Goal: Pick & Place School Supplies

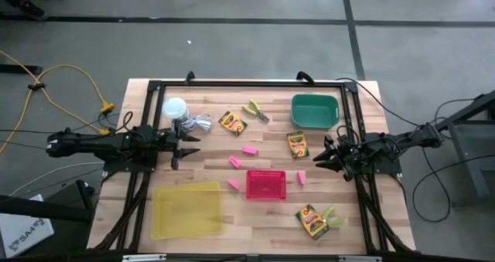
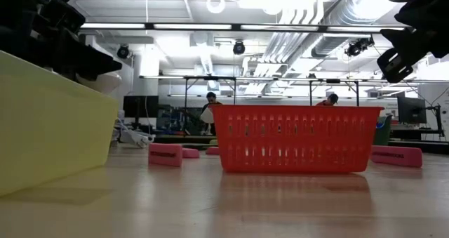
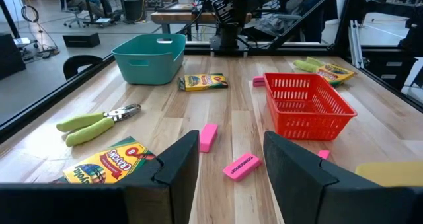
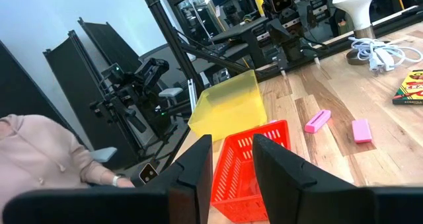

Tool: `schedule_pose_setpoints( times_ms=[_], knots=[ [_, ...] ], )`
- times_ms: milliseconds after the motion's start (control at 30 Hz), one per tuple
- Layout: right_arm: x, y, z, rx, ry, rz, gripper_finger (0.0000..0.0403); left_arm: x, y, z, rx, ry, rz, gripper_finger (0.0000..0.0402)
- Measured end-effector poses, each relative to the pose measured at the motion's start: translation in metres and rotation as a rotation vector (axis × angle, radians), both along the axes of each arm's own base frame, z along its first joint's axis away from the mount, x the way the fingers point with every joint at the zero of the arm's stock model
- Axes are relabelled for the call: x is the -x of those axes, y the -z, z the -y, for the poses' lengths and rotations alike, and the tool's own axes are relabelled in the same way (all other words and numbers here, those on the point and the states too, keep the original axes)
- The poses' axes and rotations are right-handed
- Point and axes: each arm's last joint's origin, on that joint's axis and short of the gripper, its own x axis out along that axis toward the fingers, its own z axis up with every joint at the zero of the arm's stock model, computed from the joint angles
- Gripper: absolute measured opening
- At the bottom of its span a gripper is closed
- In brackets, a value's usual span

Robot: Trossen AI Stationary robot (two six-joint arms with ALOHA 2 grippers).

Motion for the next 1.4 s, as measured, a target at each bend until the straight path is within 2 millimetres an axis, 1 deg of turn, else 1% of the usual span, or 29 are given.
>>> schedule_pose_setpoints(
  times_ms=[467,667,800,967,1067,1233,1400],
  knots=[
    [0.000,-0.003,0.000,-0.004,0.006,0.029,0.0097,0.000,0.000,0.000,0.001,0.003,0.000,0.0164],
    [0.000,-0.004,0.003,-0.002,0.091,0.047,0.0097,0.000,0.000,0.000,0.001,0.003,0.000,0.0164],
    [0.001,-0.015,0.003,-0.010,0.093,0.145,0.0097,0.000,0.000,0.000,0.001,0.003,0.000,0.0164],
    [0.001,-0.032,0.002,0.063,0.089,0.162,0.0097,0.000,0.000,0.000,0.000,0.002,0.000,0.0164],
    [-0.004,-0.039,0.000,0.123,0.072,0.116,0.0097,0.000,0.000,0.000,0.001,0.002,0.000,0.0164],
    [-0.018,-0.060,-0.009,0.228,0.023,0.045,0.0097,0.000,0.000,0.000,0.000,-0.001,-0.001,0.0164],
    [-0.037,-0.075,-0.024,0.353,-0.037,-0.137,0.0097,0.000,0.000,0.000,0.000,-0.001,-0.001,0.0164]
  ],
)
